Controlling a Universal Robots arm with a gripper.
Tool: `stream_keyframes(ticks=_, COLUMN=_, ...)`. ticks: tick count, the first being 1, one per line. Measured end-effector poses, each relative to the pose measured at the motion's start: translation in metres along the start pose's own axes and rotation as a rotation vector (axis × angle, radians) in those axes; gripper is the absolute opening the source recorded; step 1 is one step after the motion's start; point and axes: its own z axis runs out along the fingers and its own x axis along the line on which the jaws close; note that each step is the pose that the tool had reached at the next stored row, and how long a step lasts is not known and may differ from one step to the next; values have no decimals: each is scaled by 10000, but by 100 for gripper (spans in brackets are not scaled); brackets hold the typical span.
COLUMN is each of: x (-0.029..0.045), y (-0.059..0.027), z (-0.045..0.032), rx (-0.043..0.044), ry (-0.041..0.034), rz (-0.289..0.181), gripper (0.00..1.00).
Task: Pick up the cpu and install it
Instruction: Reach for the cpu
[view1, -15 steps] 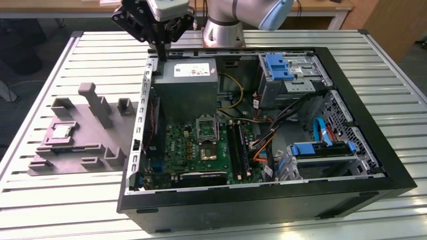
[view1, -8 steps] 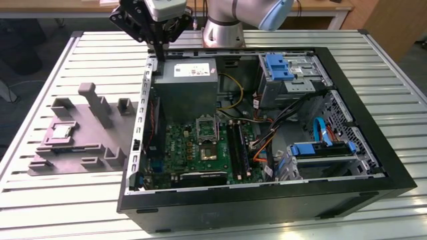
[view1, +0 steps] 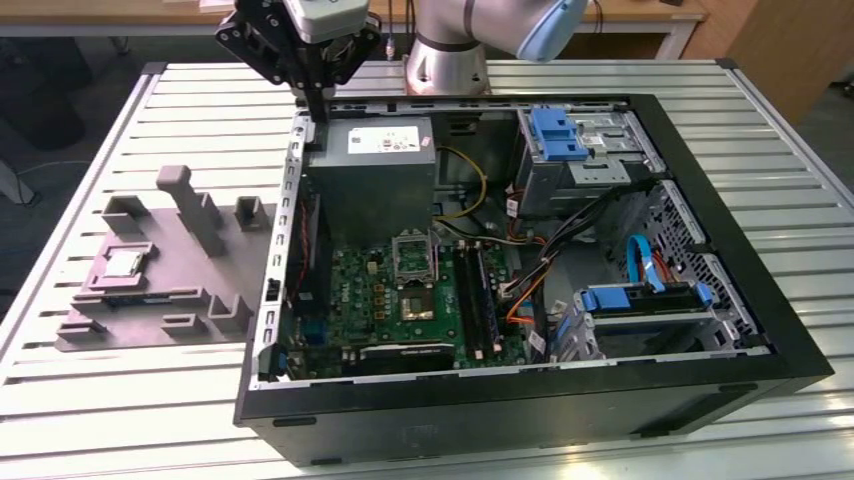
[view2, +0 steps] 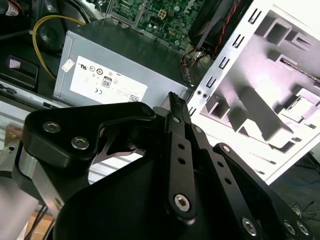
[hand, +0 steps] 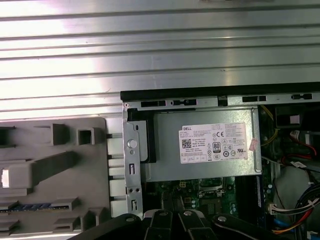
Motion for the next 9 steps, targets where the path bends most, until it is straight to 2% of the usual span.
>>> stream_keyframes(ticks=9, x=29, y=-2, z=0, rx=0, ry=0, rz=0, gripper=11)
